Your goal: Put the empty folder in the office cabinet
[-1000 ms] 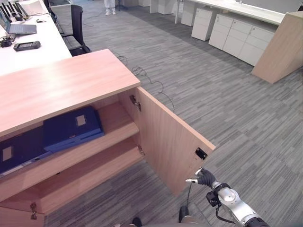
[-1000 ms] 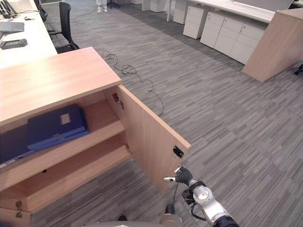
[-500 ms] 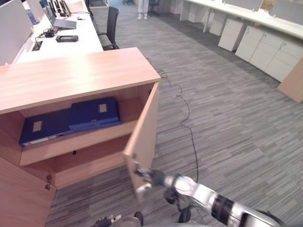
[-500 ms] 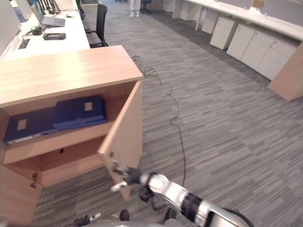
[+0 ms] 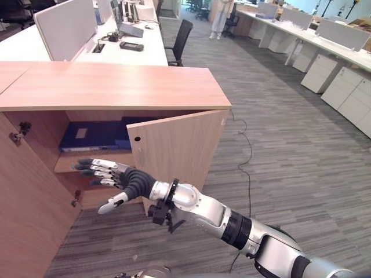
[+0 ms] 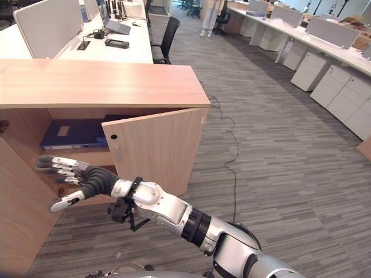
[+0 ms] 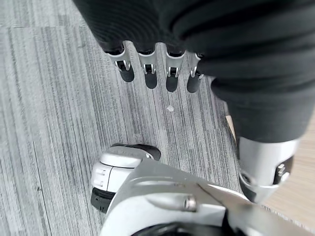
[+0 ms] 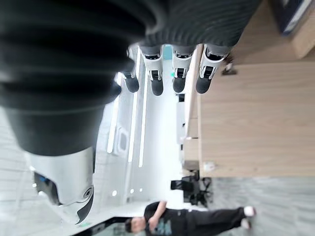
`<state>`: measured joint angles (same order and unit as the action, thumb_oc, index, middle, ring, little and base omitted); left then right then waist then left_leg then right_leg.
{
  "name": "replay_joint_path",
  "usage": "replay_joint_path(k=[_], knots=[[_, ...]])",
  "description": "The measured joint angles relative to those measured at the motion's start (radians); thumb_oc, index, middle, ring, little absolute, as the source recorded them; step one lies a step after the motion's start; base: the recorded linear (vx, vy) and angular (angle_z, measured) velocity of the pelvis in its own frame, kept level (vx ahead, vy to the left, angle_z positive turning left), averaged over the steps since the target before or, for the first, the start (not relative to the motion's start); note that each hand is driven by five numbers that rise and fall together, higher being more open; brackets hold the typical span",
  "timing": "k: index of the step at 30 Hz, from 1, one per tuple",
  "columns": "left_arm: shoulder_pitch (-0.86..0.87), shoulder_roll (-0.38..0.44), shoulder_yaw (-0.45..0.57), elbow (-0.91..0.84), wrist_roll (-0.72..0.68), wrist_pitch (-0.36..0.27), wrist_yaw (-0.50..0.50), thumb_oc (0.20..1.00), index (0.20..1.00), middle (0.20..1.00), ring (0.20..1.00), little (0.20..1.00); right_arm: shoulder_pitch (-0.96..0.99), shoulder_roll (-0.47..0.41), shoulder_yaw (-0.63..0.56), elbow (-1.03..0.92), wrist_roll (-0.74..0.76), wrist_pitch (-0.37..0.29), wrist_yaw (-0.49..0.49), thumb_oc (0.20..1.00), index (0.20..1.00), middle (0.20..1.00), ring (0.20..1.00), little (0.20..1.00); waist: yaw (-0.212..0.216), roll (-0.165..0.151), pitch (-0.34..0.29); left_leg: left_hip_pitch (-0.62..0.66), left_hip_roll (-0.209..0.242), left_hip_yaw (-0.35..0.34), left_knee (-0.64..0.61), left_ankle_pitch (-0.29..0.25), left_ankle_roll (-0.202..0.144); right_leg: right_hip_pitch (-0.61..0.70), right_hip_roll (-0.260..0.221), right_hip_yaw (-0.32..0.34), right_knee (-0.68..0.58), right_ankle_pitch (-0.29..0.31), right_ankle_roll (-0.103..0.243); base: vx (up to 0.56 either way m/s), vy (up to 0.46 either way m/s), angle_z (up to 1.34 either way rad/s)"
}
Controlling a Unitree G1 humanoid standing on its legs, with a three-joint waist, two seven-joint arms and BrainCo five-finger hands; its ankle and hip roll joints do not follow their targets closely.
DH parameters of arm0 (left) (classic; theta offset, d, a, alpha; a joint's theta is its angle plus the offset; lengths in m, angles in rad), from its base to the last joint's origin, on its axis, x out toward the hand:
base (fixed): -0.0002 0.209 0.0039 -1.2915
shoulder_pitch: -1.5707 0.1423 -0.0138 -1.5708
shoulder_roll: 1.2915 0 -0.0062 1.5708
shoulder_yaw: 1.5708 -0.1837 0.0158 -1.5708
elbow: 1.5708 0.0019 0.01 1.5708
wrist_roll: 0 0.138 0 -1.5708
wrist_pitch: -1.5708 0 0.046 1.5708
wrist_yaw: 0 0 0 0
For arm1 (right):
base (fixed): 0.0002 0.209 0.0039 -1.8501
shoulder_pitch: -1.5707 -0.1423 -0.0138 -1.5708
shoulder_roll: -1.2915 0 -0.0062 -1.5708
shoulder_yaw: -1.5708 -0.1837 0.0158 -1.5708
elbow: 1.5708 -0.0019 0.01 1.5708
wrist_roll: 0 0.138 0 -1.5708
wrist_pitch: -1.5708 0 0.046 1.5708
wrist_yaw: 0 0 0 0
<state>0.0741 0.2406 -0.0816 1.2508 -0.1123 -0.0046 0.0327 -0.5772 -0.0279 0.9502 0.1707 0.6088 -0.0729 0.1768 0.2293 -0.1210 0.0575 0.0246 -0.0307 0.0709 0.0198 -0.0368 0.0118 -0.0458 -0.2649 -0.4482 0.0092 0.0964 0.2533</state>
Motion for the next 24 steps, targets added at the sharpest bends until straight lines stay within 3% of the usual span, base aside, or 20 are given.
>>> replay_joint_path(k=[3,6,8,9,10,11,13,14,15,16,17,19,20,24], knots=[[0.006,0.006,0.0,-0.001,-0.008,0.0,-0.006,1.0,1.0,1.0,1.0,1.0,0.053,-0.014,-0.008,0.044,-0.005,-0.001,0.006,1.0,1.0,1.0,1.0,1.0,-0.002,-0.002,0.0,0.002,0.006,-0.026,0.003,0.001,-0.001,0.015,0.01,0.003,0.002,0.001,-0.002,-0.04,-0.013,0.13],[-0.004,0.0,-0.013,-0.005,-0.02,-0.004,-0.005,1.0,1.0,1.0,1.0,1.0,0.104,-0.025,-0.01,0.156,-0.044,0.011,0.001,1.0,1.0,1.0,1.0,1.0,-0.006,-0.003,0.002,-0.018,-0.001,-0.078,0.016,0.003,0.001,0.018,0.022,0.06,0.025,0.002,-0.008,0.0,0.003,0.65],[-0.044,0.003,-0.038,0.048,-0.018,-0.029,0.0,1.0,1.0,1.0,1.0,1.0,0.196,-0.08,-0.057,0.245,-0.084,-0.007,0.0,1.0,1.0,1.0,1.0,1.0,-0.043,0.008,0.01,-0.023,-0.01,-0.22,0.036,0.024,0.024,0.026,0.062,0.266,0.12,-0.035,-0.082,0.07,0.064,1.49],[-0.061,0.005,-0.038,0.058,-0.018,-0.031,0.0,1.0,1.0,1.0,1.0,1.0,0.222,-0.103,-0.068,0.293,-0.103,-0.008,0.004,1.0,1.0,1.0,1.0,1.0,-0.053,0.016,0.013,-0.016,-0.004,-0.27,0.029,0.037,0.035,0.017,0.092,0.368,0.156,-0.084,-0.098,0.03,0.032,1.66],[-0.087,0.012,-0.038,0.09,-0.018,-0.032,-0.001,1.0,1.0,1.0,1.0,1.0,0.285,-0.154,-0.105,0.362,-0.136,-0.003,0.011,1.0,1.0,1.0,1.0,1.0,-0.075,0.044,0.028,-0.016,0.034,-0.35,0.011,0.056,0.023,0.012,0.194,0.522,0.121,-0.153,-0.106,0.03,-0.031,1.51],[-0.091,0.011,-0.038,0.104,-0.018,-0.036,-0.001,1.0,1.0,1.0,1.0,1.0,0.317,-0.179,-0.128,0.404,-0.158,0.012,0.007,1.0,1.0,1.0,1.0,1.0,-0.099,0.054,0.041,-0.019,0.046,-0.386,0.001,0.066,0.008,-0.002,0.232,0.572,0.07,-0.157,-0.103,0.02,-0.031,1.44],[-0.076,0.022,-0.042,0.13,-0.017,-0.037,-0.006,1.0,1.0,1.0,1.0,1.0,0.384,-0.215,-0.195,0.496,-0.184,0.016,0.014,1.0,1.0,1.0,1.0,1.0,-0.139,0.028,0.036,-0.017,0.012,-0.435,-0.045,0.083,-0.011,-0.017,0.234,0.563,-0.02,-0.126,-0.091,0.07,-0.113,1.13],[-0.068,0.027,-0.047,0.128,-0.017,-0.038,-0.007,1.0,1.0,1.0,1.0,1.0,0.422,-0.227,-0.23,0.558,-0.208,0.021,0.008,1.0,1.0,1.0,1.0,1.0,-0.152,0.017,0.028,-0.014,-0.006,-0.439,-0.073,0.086,-0.013,-0.016,0.211,0.551,-0.03,-0.055,-0.137,0.09,-0.147,1.2],[-0.061,0.013,-0.058,0.121,-0.019,-0.043,-0.015,1.0,1.0,1.0,1.0,1.0,0.465,-0.223,-0.295,0.656,-0.233,0.015,0.007,1.0,1.0,1.0,1.0,1.0,-0.142,0.025,0.016,-0.011,0.008,-0.435,-0.093,0.084,-0.013,-0.01,0.207,0.516,-0.034,-0.031,-0.142,0.07,-0.118,1.07],[-0.063,0.003,-0.063,0.121,-0.019,-0.047,-0.022,1.0,1.0,1.0,1.0,1.0,0.485,-0.22,-0.335,0.727,-0.246,0.011,0.003,1.0,1.0,1.0,1.0,1.0,-0.14,0.038,0.009,-0.019,0.018,-0.437,-0.098,0.08,-0.019,0.002,0.211,0.496,-0.045,-0.032,-0.143,0.1,-0.116,1.33],[-0.07,-0.014,-0.074,0.115,-0.037,-0.048,-0.029,1.0,1.0,1.0,1.0,1.0,0.5,-0.198,-0.395,0.963,-0.327,0.041,-0.024,1.0,1.0,1.0,1.0,1.0,-0.132,0.059,-0.001,-0.026,0.041,-0.444,-0.099,0.077,-0.037,0.031,0.227,0.46,-0.102,-0.043,-0.159,0.12,-0.129,1.19],[-0.062,-0.02,-0.074,0.117,-0.042,-0.043,-0.035,1.0,1.0,1.0,1.0,1.0,0.51,-0.207,-0.408,1.028,-0.385,0.061,-0.033,1.0,1.0,1.0,1.0,1.0,-0.13,0.075,-0.002,-0.042,0.047,-0.435,-0.07,0.075,-0.04,0.041,0.235,0.432,-0.104,-0.033,-0.169,0.1,-0.101,0.68],[-0.056,-0.024,-0.073,0.123,-0.051,-0.039,-0.045,1.0,1.0,1.0,1.0,1.0,0.506,-0.19,-0.488,1.097,-0.397,0.047,-0.046,1.0,1.0,1.0,1.0,1.0,-0.133,0.083,-0.008,-0.046,0.057,-0.443,-0.07,0.081,-0.063,0.049,0.244,0.411,-0.105,-0.025,-0.179,0.1,-0.119,0.35],[-0.037,-0.03,-0.073,0.12,-0.08,-0.035,-0.065,1.0,1.0,1.0,1.0,1.0,0.499,-0.177,-0.631,1.215,-0.448,0.071,-0.112,1.0,1.0,1.0,1.0,1.0,-0.137,0.093,-0.045,-0.038,0.062,-0.515,-0.077,0.086,-0.095,0.087,0.258,0.33,-0.104,-0.056,-0.213,0.06,-0.127,0.59]])
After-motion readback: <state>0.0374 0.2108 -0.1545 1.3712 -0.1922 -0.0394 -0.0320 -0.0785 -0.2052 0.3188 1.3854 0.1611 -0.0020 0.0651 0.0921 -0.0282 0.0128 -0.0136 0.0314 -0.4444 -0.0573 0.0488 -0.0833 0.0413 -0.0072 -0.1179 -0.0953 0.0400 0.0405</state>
